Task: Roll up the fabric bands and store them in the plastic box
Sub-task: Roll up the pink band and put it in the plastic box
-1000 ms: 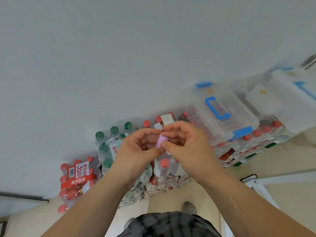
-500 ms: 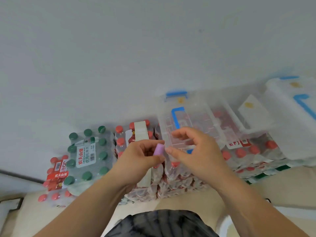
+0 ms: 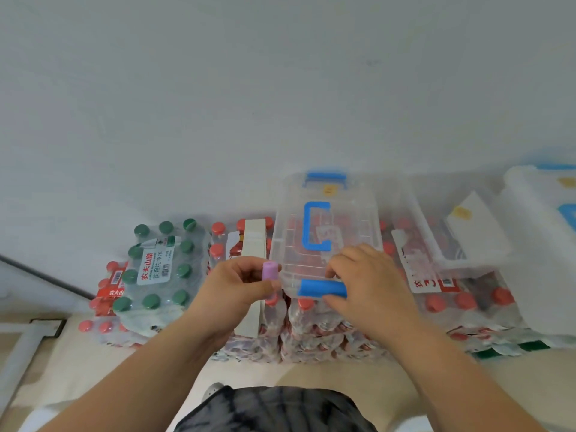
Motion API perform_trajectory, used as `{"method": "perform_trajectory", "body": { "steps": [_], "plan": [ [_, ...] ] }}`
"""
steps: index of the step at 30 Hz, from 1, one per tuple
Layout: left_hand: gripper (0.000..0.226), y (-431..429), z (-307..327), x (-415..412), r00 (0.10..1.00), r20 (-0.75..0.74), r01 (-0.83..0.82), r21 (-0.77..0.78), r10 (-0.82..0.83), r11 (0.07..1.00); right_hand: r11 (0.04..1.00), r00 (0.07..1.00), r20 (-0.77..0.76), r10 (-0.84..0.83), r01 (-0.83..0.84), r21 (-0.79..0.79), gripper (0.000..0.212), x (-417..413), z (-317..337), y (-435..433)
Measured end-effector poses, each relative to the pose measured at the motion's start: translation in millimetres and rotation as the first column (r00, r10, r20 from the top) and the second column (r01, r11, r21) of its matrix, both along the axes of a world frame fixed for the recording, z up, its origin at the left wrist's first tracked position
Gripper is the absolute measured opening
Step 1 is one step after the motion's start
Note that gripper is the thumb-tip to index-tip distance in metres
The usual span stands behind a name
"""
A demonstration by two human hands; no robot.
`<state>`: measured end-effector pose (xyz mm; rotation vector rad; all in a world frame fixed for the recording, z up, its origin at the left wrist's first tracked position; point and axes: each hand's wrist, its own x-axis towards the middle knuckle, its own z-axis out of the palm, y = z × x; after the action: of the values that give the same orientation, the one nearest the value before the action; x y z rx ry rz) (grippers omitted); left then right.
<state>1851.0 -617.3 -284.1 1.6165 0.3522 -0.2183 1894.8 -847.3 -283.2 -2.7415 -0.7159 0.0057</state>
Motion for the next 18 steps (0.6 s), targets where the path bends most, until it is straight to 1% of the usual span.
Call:
{"method": "perform_trajectory", "body": {
  "steps": [4, 7, 9, 11, 13, 15, 16, 18],
  "plan": [
    [0.026, 7.6, 5.9, -7.7, 0.996, -0.004, -0.088, -0.013, 0.088, 0.996, 0.997, 0.997, -0.036, 0.066, -0.065, 0.037, 0.025, -0.9, 0.1, 23.5],
    [0.021, 18.5, 5.3, -12.8, 0.976, -0.033, -0.216, -0.042, 0.214, 0.976, 0.994, 0.998, -0.031, 0.061, -0.058, 0.088, 0.025, -3.8, 1.9, 43.5],
    [0.018, 24.5, 6.1, -15.8, 0.956, -0.069, -0.291, -0.083, 0.286, 0.953, 0.988, 0.999, -0.019, 0.034, -0.031, 0.149, 0.026, -6.1, 4.7, 58.2],
    [0.024, 30.6, 8.4, -18.1, 0.952, -0.102, -0.302, -0.146, 0.289, 0.942, 0.981, 1.000, -0.020, -0.007, 0.011, 0.195, 0.026, -7.7, 7.8, 75.0],
    [0.033, 39.4, 10.3, -19.2, 0.963, -0.124, -0.265, -0.246, 0.241, 0.932, 0.972, 0.999, -0.028, -0.046, 0.051, 0.228, 0.028, -8.5, 9.9, 93.5],
    [0.034, 50.6, 12.5, -17.3, 0.969, -0.123, -0.244, -0.327, 0.215, 0.913, 0.965, 0.996, -0.042, -0.083, 0.091, 0.248, 0.031, -10.1, 11.1, 112.3],
    [0.033, 57.1, 13.1, -15.2, 0.967, -0.116, -0.252, -0.345, 0.226, 0.904, 0.963, 0.994, -0.054, -0.100, 0.110, 0.247, 0.032, -11.0, 11.6, 121.7],
    [0.028, 70.8, 12.1, -7.6, 0.953, -0.102, -0.301, -0.327, 0.284, 0.896, 0.955, 0.987, -0.108, -0.116, 0.141, 0.262, 0.033, -13.5, 11.6, 139.9]
  ]
}}
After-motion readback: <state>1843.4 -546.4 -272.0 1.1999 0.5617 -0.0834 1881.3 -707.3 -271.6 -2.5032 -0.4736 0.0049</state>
